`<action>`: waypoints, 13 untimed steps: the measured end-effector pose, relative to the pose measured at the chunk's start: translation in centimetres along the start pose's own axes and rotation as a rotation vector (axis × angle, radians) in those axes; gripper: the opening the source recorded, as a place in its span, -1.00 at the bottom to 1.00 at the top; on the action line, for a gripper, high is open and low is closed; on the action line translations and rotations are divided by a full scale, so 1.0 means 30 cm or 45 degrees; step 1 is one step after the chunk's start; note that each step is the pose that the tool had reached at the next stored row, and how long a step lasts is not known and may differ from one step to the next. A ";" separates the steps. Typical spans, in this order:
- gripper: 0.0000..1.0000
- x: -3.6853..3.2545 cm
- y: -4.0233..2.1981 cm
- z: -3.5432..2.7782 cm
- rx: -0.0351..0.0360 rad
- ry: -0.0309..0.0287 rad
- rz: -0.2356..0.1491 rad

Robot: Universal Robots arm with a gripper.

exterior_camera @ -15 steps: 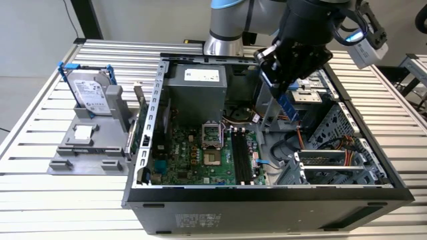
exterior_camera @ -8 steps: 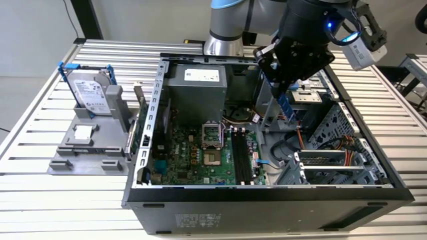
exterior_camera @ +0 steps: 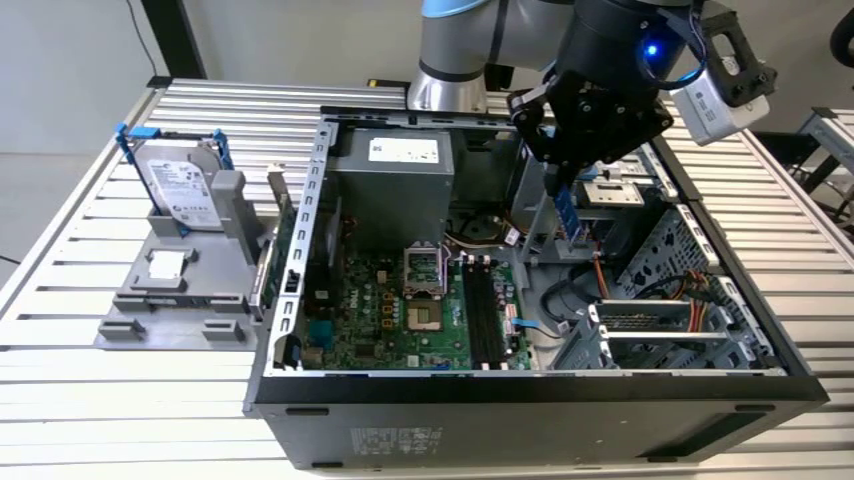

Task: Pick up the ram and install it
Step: 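Insert the ram into the slot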

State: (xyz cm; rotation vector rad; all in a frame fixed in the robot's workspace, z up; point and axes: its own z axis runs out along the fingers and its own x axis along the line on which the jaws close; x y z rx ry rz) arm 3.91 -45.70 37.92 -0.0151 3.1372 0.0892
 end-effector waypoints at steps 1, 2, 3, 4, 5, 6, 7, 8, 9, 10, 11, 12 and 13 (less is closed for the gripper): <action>-1.00 0.000 0.000 0.000 0.0000 -0.0001 0.001; -1.00 0.000 0.000 0.000 0.0000 -0.0002 0.003; -1.00 0.000 0.000 0.000 0.0000 -0.0002 0.003; -1.00 0.000 0.000 0.000 0.0001 -0.0002 0.003; -1.00 0.000 0.000 0.001 0.0002 -0.0002 0.003; -1.00 0.000 0.000 0.003 0.0002 -0.0002 0.004; -1.00 0.000 0.000 0.005 0.0000 -0.0003 0.003; -1.00 0.000 0.000 0.007 0.0000 -0.0003 0.004; -1.00 0.000 0.000 0.009 0.0001 -0.0007 0.004; -1.00 0.000 -0.001 0.011 0.0001 -0.0018 0.004; -1.00 0.000 -0.001 0.013 0.0002 -0.0047 0.004; -1.00 0.001 -0.001 0.015 0.0002 -0.0110 0.003; -1.00 0.001 -0.001 0.016 0.0003 -0.0218 0.002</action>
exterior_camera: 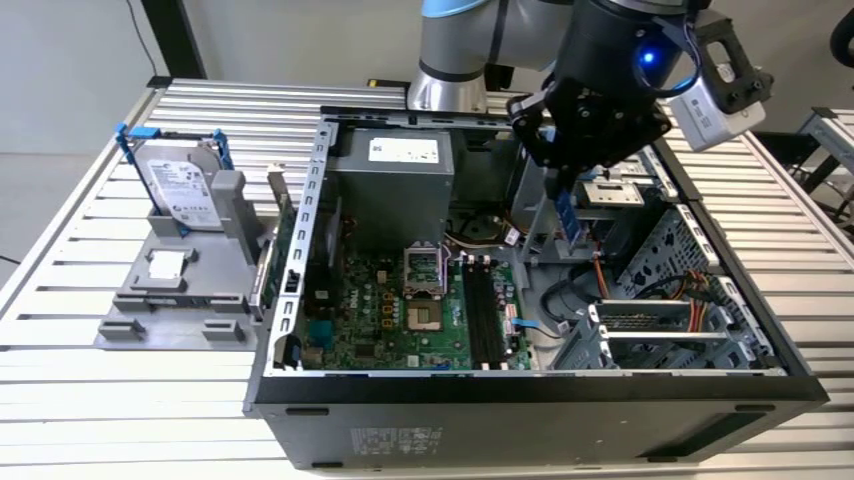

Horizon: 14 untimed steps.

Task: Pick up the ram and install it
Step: 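Insert the ram into the slot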

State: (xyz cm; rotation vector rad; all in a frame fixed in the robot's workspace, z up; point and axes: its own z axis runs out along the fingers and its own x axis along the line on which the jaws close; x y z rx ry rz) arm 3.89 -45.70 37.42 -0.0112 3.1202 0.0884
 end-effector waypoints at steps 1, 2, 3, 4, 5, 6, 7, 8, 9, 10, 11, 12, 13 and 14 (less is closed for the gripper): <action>-1.00 0.001 0.000 0.001 0.0000 -0.0116 -0.001; -1.00 0.001 0.000 0.003 0.0000 -0.0172 -0.001; -1.00 0.001 0.000 0.003 0.0000 -0.0177 -0.001; -1.00 0.001 0.000 0.003 0.0000 -0.0177 -0.001; -1.00 0.001 0.000 0.003 0.0000 -0.0178 -0.001; -1.00 0.001 0.000 0.003 0.0000 -0.0178 -0.001; -1.00 0.001 0.000 0.003 0.0001 -0.0178 -0.001; -1.00 0.001 0.000 0.003 0.0001 -0.0178 -0.001; -1.00 0.002 -0.001 0.003 0.0003 -0.0178 -0.001; -1.00 0.003 -0.001 0.004 -0.0001 -0.0179 -0.001; -1.00 0.004 -0.002 0.004 -0.0002 -0.0179 -0.001; -1.00 0.005 -0.002 0.005 -0.0002 -0.0179 -0.001; -1.00 0.006 -0.003 0.005 0.0000 -0.0179 -0.001; -1.00 0.007 -0.003 0.006 0.0001 -0.0178 -0.001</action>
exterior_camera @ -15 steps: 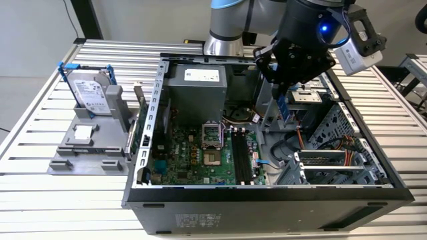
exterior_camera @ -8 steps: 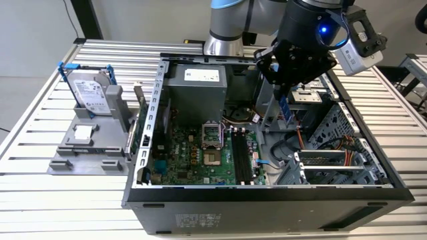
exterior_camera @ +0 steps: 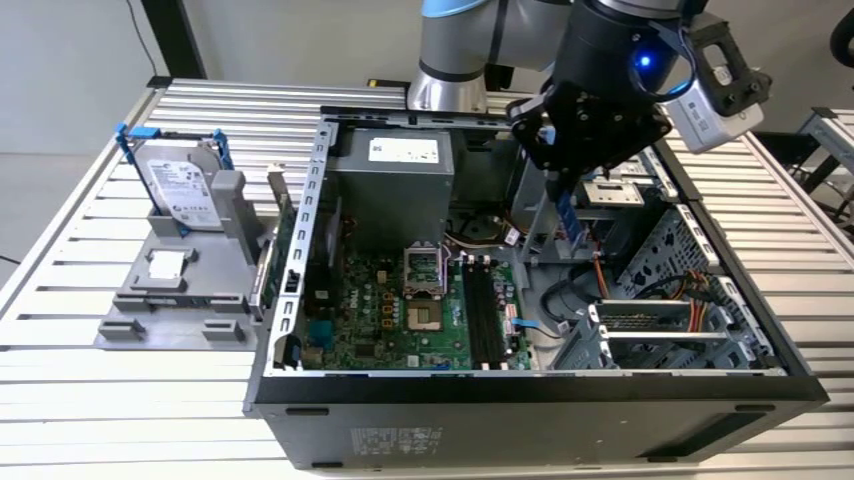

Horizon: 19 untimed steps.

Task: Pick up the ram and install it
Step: 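Insert the ram into the slot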

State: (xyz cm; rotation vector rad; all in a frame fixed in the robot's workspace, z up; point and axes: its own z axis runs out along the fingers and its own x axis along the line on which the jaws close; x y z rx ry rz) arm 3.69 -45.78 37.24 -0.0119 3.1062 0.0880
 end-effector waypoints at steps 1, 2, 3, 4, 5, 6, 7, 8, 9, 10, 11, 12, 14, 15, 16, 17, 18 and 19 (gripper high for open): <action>-1.00 0.001 0.000 0.001 0.0002 0.0000 0.000; -1.00 0.002 -0.001 0.002 -0.0001 0.0000 0.000; -1.00 0.003 -0.002 0.003 -0.0001 0.0000 0.000; -1.00 0.005 -0.003 0.004 0.0001 -0.0001 0.002; -1.00 0.006 -0.004 0.006 0.0001 -0.0002 0.003; -1.00 0.008 -0.005 0.007 0.0001 -0.0002 0.005; -1.00 0.010 -0.006 0.009 0.0000 -0.0004 0.006; -1.00 0.012 -0.007 0.010 0.0001 -0.0005 0.008; -1.00 0.014 -0.007 0.012 0.0003 -0.0006 0.010; -1.00 0.015 -0.008 0.013 0.0005 -0.0007 0.012; -1.00 0.017 -0.008 0.015 0.0005 -0.0008 0.015; -1.00 0.018 -0.008 0.017 0.0008 -0.0009 0.017; -1.00 0.019 -0.008 0.019 0.0014 -0.0010 0.018; -1.00 0.019 -0.008 0.019 0.0013 -0.0010 0.018; -1.00 0.019 -0.008 0.019 0.0014 -0.0010 0.018; -1.00 0.019 -0.008 0.020 0.0012 -0.0010 0.018; -1.00 0.019 -0.008 0.020 0.0013 -0.0010 0.018; -1.00 0.019 -0.008 0.020 0.0013 -0.0010 0.018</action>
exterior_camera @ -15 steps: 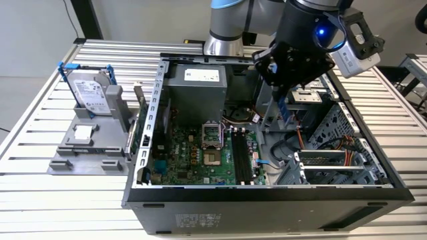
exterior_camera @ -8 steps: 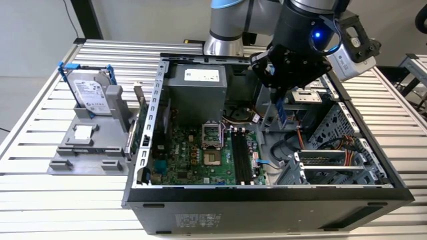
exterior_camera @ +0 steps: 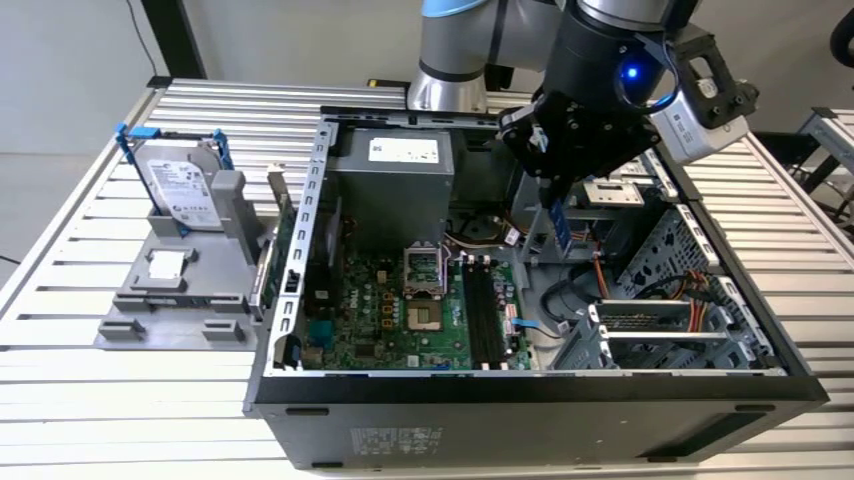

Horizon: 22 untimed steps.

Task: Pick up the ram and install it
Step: 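Insert the ram into the slot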

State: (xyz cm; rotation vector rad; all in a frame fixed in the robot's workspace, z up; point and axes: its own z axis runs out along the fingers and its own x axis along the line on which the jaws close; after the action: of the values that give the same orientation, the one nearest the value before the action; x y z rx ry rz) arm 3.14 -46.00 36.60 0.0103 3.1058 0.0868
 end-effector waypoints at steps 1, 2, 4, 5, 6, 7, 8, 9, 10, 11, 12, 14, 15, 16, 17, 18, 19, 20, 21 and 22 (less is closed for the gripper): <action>-1.00 0.000 0.000 0.000 -0.0001 0.0000 0.000; -1.00 0.000 0.000 0.002 -0.0004 -0.0001 0.000; -1.00 0.000 0.000 0.004 -0.0002 -0.0001 0.000; -1.00 0.000 0.000 0.007 -0.0002 -0.0001 0.000; -1.00 0.000 0.000 0.009 -0.0001 0.0000 0.000; -1.00 0.001 -0.001 0.011 -0.0001 -0.0001 0.000; -1.00 0.001 -0.001 0.014 0.0000 0.0000 0.000; -1.00 0.001 -0.001 0.017 0.0002 0.0000 0.000; -1.00 0.001 -0.001 0.021 0.0004 0.0000 0.001; -1.00 0.001 -0.001 0.024 0.0005 -0.0001 0.002; -1.00 0.001 -0.002 0.029 0.0008 -0.0002 0.002; -1.00 0.001 -0.002 0.038 0.0019 -0.0003 0.003; -1.00 0.002 -0.002 0.043 0.0030 -0.0003 0.003; -1.00 0.002 -0.003 0.049 0.0041 -0.0002 0.004; -1.00 0.002 -0.003 0.054 0.0050 -0.0003 0.004; -1.00 0.002 -0.003 0.059 0.0056 -0.0003 0.004; -1.00 0.002 -0.003 0.062 0.0061 -0.0004 0.004; -1.00 0.002 -0.004 0.066 0.0068 -0.0004 0.004; -1.00 0.003 -0.004 0.071 0.0098 -0.0004 0.004; -1.00 0.003 -0.004 0.076 0.0129 -0.0004 0.004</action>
State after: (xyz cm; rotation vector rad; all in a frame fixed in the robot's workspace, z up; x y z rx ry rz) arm 3.14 -46.00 34.32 0.0158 3.1060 0.0711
